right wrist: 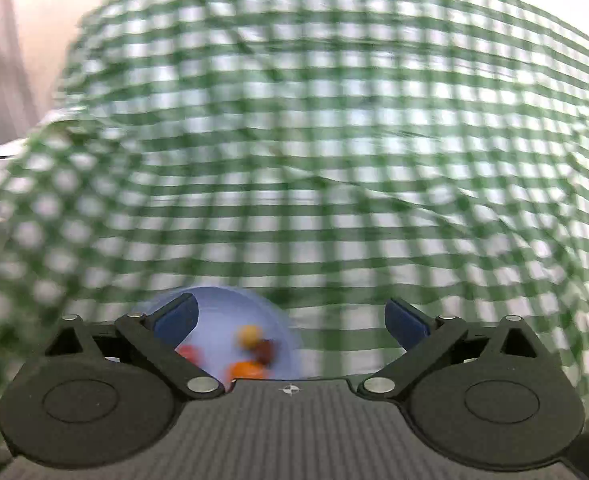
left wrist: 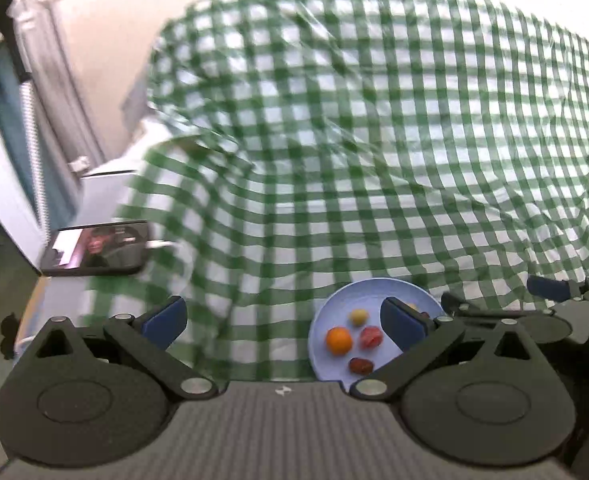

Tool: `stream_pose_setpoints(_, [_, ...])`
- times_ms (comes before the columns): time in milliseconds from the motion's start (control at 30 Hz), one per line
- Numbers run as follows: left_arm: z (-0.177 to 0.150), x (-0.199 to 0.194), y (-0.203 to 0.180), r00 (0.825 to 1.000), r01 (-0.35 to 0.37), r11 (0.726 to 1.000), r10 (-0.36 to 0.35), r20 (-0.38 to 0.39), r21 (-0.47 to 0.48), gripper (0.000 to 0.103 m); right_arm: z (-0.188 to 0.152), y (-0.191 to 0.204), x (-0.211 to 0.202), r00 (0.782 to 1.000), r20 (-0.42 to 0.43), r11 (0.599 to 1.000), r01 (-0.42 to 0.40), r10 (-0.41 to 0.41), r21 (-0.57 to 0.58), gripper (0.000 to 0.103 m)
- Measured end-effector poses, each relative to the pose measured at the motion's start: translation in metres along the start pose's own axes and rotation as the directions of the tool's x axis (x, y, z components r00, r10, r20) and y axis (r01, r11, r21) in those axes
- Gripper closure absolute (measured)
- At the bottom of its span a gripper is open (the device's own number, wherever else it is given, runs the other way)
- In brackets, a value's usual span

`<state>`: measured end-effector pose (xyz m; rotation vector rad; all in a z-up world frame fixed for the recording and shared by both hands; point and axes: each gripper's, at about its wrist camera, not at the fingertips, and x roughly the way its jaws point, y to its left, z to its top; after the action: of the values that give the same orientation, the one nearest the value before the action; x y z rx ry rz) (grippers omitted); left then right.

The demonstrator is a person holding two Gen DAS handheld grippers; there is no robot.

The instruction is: Organize fruits

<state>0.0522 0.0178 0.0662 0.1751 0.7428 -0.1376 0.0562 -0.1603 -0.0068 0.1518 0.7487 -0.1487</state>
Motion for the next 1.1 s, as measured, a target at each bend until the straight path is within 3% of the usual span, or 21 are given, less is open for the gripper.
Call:
stream_pose_setpoints(133, [-0.02,-0.022,0.013,1.0,-0.016,0.999,0.017,-0.026,0.05,0.0,-0.004,0.021,-0.045,0.997,-0.068,0.999,0.043,-0.043,-0.008,0.003])
stream_pose_setpoints(200, [-0.03,-0.033,0.028,0.999,-0.006,1.0,0.006,-0.033,0.013,0.0,-0.003,0.028,-0.078,0.998,-0.039,0.999,0.049,-0.049,-0.005,0.002])
stream_pose_setpoints(300, [-0.044,-0.046,0.046,0.999,0.005,0.999,-0.006,-0.048,-0.037,0.0,0.01,0.05,-0.117,0.997,0.058,0.994,0.06,-0.055,-0.093,0.001])
stream_pose_setpoints(367, [-0.053,-0.05,0.049,0.997,0.025,1.0,-0.025,-0.07,-0.011,0.0,0.014,0.062,-0.136,0.994,0.088,0.992,0.074,-0.065,-0.104,0.001])
stream_pose_setpoints(433, [-0.066,-0.052,0.047,0.996,0.025,1.0,-0.024,-0.088,0.014,0.0,0.012,0.068,-0.151,0.996,0.09,0.997,0.019,-0.012,-0.078,0.001])
stream_pose_setpoints(500, [-0.077,-0.045,0.045,0.992,0.024,1.0,-0.022,-0.126,0.019,0.0,0.005,0.081,-0.153,0.997,0.069,0.992,-0.007,0.015,-0.124,0.001])
stream_pose_setpoints(600, [-0.082,-0.033,0.042,0.984,0.031,0.999,-0.037,-0.172,-0.037,0.0,-0.006,0.088,-0.144,0.999,0.036,0.984,0.03,-0.024,-0.176,0.001])
stream_pose_setpoints(700, [-0.076,-0.026,0.033,0.984,0.057,0.998,-0.06,-0.167,-0.023,0.0,-0.006,0.076,-0.139,0.998,-0.038,0.989,0.051,-0.057,-0.14,0.001])
stream_pose_setpoints(867, [-0.075,-0.011,0.026,0.982,0.041,0.999,-0.042,-0.183,-0.012,0.0,-0.006,0.059,-0.147,0.994,0.009,0.986,0.111,-0.111,-0.126,0.001])
stream_pose_setpoints(1000, [-0.077,-0.005,0.022,0.974,0.05,0.999,-0.052,-0.222,-0.013,0.0,-0.021,0.048,-0.136,0.991,-0.097,0.991,0.087,-0.097,-0.098,0.001])
stream_pose_setpoints(1100, [-0.074,-0.003,0.024,0.97,0.093,0.995,-0.098,-0.22,-0.035,0.0,-0.02,0.054,-0.135,0.992,-0.085,0.989,0.088,-0.098,-0.116,0.001])
